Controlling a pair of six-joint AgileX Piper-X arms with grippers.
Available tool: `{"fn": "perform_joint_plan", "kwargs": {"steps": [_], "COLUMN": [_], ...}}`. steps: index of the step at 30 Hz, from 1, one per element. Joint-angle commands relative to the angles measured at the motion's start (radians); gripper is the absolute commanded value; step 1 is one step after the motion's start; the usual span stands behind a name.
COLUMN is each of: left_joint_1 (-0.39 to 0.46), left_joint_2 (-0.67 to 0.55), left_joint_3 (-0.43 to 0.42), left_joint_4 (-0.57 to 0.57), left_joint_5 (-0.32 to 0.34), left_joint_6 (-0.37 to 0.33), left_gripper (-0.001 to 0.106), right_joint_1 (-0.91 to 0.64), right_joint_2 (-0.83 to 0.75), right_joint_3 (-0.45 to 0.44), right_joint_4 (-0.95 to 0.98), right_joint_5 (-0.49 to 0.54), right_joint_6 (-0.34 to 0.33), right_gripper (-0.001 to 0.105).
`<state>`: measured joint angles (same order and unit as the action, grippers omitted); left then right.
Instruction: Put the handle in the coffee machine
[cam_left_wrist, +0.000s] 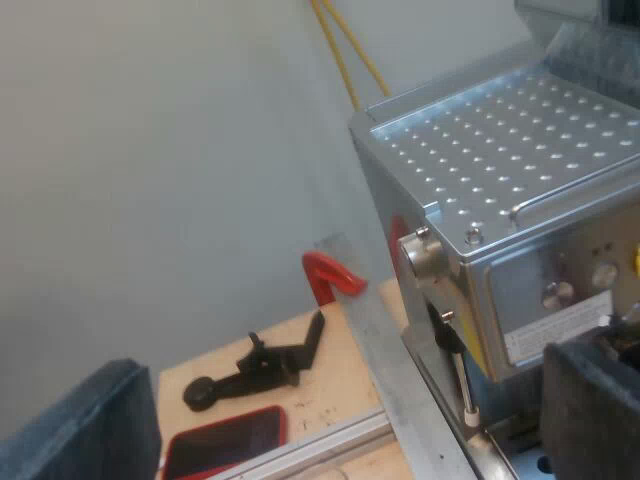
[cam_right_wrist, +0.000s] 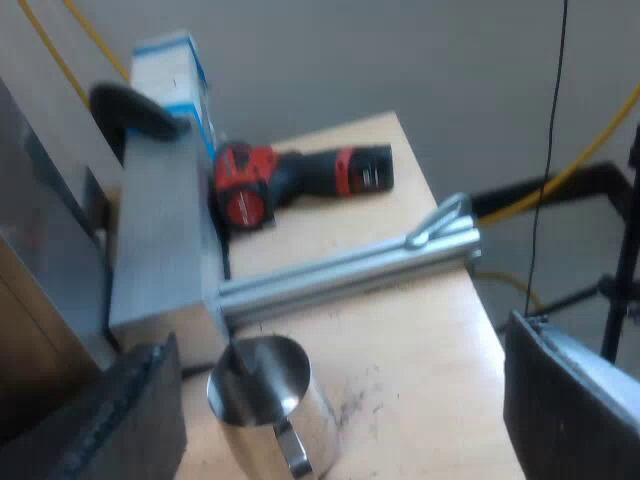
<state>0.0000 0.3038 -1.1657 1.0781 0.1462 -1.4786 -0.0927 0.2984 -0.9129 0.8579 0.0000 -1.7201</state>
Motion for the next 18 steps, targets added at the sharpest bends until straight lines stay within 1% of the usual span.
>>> {"fn": "perform_joint_plan", "kwargs": {"steps": [1, 3, 6, 9, 10, 12, 13, 15, 16, 17, 18], "left_joint_1": [0.000, 0.000, 0.000, 0.000, 0.000, 0.000, 0.000, 0.000, 0.000, 0.000, 0.005], "left_joint_2": [-0.053, -0.116, -0.183, -0.293, -0.306, -0.386, -0.405, -0.464, -0.468, -0.465, -0.458], "left_joint_3": [-0.007, -0.007, -0.007, 0.001, 0.003, 0.020, 0.024, 0.037, 0.040, 0.026, 0.020], "left_joint_4": [0.031, 0.055, 0.085, 0.124, 0.134, 0.182, 0.193, 0.269, 0.278, 0.378, 0.439], "left_joint_5": [-0.043, -0.080, -0.119, -0.129, -0.129, -0.129, -0.129, -0.129, -0.129, -0.122, -0.122], "left_joint_6": [-0.017, -0.017, -0.023, -0.016, -0.013, 0.006, 0.011, 0.022, 0.023, 0.026, 0.030], "left_gripper": [0.079, 0.079, 0.079, 0.079, 0.079, 0.079, 0.079, 0.079, 0.079, 0.079, 0.079], "right_joint_1": [-0.004, -0.004, -0.004, -0.004, -0.004, -0.004, -0.004, -0.004, -0.004, -0.004, -0.004], "right_joint_2": [-0.064, -0.118, -0.182, -0.240, -0.251, -0.295, -0.306, -0.348, -0.358, -0.359, -0.354], "right_joint_3": [-0.004, -0.004, -0.004, -0.004, -0.004, -0.004, -0.004, -0.004, -0.004, -0.011, -0.019], "right_joint_4": [-0.002, 0.000, 0.008, 0.068, 0.079, 0.147, 0.162, 0.207, 0.221, 0.249, 0.281], "right_joint_5": [0.000, 0.000, 0.000, 0.000, 0.000, 0.000, 0.000, 0.000, 0.000, 0.000, 0.000], "right_joint_6": [-0.036, -0.067, -0.094, -0.111, -0.115, -0.125, -0.125, -0.125, -0.125, -0.125, -0.125], "right_gripper": [0.069, 0.069, 0.069, 0.069, 0.069, 0.069, 0.069, 0.069, 0.069, 0.069, 0.069]}}
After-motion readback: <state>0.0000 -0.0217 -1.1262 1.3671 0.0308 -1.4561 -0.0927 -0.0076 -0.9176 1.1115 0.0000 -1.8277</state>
